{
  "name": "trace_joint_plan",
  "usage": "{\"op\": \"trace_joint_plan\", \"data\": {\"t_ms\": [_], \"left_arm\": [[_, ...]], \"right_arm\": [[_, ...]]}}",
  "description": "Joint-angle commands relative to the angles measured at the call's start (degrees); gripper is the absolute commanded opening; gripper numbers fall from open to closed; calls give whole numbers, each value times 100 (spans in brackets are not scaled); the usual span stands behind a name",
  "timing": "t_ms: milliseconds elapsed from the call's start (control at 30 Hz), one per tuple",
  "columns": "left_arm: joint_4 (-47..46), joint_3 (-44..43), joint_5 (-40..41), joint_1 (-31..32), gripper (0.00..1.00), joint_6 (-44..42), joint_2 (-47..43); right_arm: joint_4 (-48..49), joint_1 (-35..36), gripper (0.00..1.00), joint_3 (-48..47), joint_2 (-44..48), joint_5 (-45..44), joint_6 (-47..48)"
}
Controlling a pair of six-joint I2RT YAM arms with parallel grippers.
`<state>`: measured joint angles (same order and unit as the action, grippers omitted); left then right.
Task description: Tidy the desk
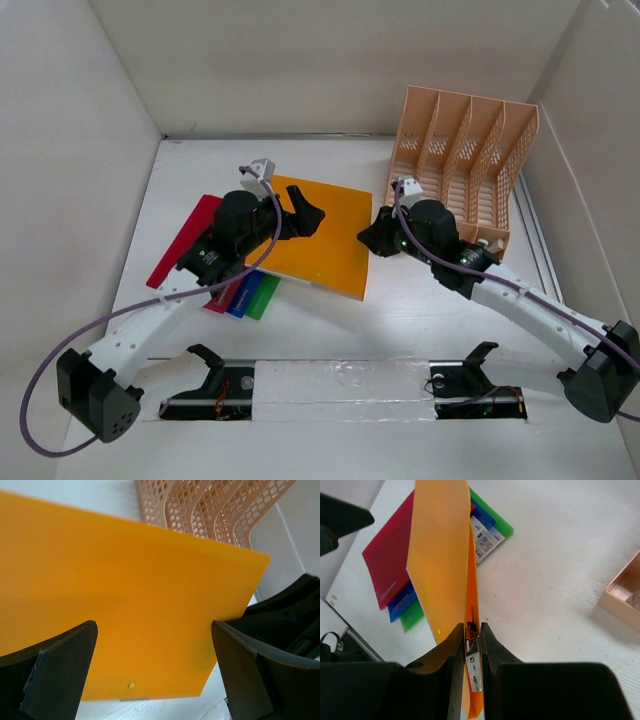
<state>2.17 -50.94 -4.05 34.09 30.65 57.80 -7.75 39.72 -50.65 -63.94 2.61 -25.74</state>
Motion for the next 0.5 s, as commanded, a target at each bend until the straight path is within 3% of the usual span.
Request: {"op": "trace_joint_plan", "data": {"t_ms": [0, 200, 300, 433, 467], "left_arm": [[193, -890, -8, 28, 95, -234, 327], [205, -1173, 63, 28, 94, -1032, 425], [-180, -1015, -340, 28, 90, -1604, 407], [-533, -962, -904, 28, 89, -2832, 443], [-586, -979, -869, 28, 91, -3020, 469]], "right_arm": [[-191, 332, 0, -506, -117, -602, 481], [-254, 510, 0, -569, -171, -973, 648], [-69, 361, 0, -595, -215, -421, 737], [351, -24, 0, -630, -338, 1053, 798], [440, -113, 0, -639, -399, 1832, 763]]}}
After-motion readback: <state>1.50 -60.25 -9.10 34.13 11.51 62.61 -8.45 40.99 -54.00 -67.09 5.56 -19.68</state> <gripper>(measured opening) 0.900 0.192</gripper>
